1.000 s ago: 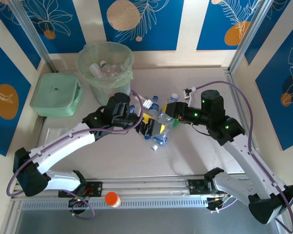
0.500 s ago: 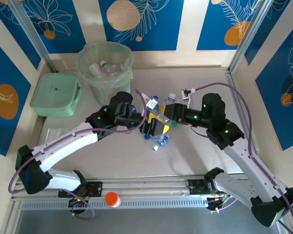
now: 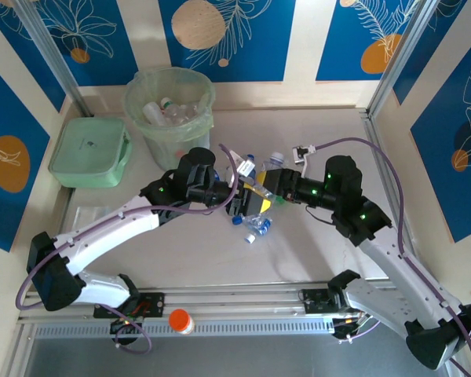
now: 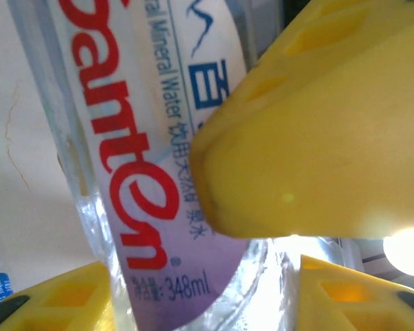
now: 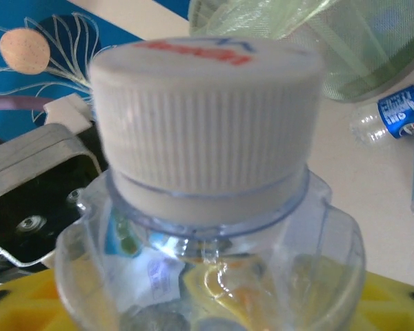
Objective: Put the plastic bottles in the bin
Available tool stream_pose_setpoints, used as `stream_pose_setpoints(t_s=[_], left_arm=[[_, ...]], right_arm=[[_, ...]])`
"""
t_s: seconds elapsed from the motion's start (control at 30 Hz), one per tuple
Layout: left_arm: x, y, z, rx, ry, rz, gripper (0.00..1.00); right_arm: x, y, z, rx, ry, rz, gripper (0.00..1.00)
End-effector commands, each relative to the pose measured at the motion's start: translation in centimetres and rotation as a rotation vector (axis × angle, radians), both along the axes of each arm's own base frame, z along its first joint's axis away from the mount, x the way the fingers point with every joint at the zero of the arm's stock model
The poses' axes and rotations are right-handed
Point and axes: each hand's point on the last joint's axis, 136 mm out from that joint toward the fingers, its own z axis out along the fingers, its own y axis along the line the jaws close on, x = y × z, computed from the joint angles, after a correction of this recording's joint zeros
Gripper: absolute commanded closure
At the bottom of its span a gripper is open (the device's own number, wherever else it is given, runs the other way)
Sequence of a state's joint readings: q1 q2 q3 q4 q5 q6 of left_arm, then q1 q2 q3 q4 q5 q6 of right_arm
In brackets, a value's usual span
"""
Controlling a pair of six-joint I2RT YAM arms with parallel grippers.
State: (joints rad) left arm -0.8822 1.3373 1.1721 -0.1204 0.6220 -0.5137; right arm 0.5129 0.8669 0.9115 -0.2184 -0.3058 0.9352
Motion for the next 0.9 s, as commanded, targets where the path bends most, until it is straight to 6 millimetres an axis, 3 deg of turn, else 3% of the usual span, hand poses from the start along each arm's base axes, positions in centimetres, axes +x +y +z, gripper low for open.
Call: stream_pose_setpoints(t_s=[0.0,0.07,0.27,0.47,0.63,0.87], left_arm=[[-0.1,0.2,2.4,-0.036,-0.086,0.009,0.52],[0.3,0.6,2.6,-0.022,-0.110,0.037,0.52],[2.6,2.6,2.8,0.067,-0.138,0.148,0.51],[6.6,5.9,4.0,0.107,-0.142,0.310,0.51],[10.7,9.7,6.4,0.151,-0.187,0.483,0.51],[16.8,15.2,10.0,0.230,-0.251,0.753,0.51]], right_arm=[[-0.1,-0.4,-0.3,-0.029,0.007,-0.029,0.22],[0.1,-0.9,-0.6,-0.059,0.006,-0.056,0.00],[0.0,-2.2,-0.6,-0.106,-0.031,-0.084,0.01],[-0.7,-2.9,0.6,-0.138,-0.104,-0.051,0.01],[-0.5,-4.6,0.9,-0.148,-0.127,-0.092,0.01],[0.5,-6.7,-0.9,-0.171,-0.069,-0.164,0.01]])
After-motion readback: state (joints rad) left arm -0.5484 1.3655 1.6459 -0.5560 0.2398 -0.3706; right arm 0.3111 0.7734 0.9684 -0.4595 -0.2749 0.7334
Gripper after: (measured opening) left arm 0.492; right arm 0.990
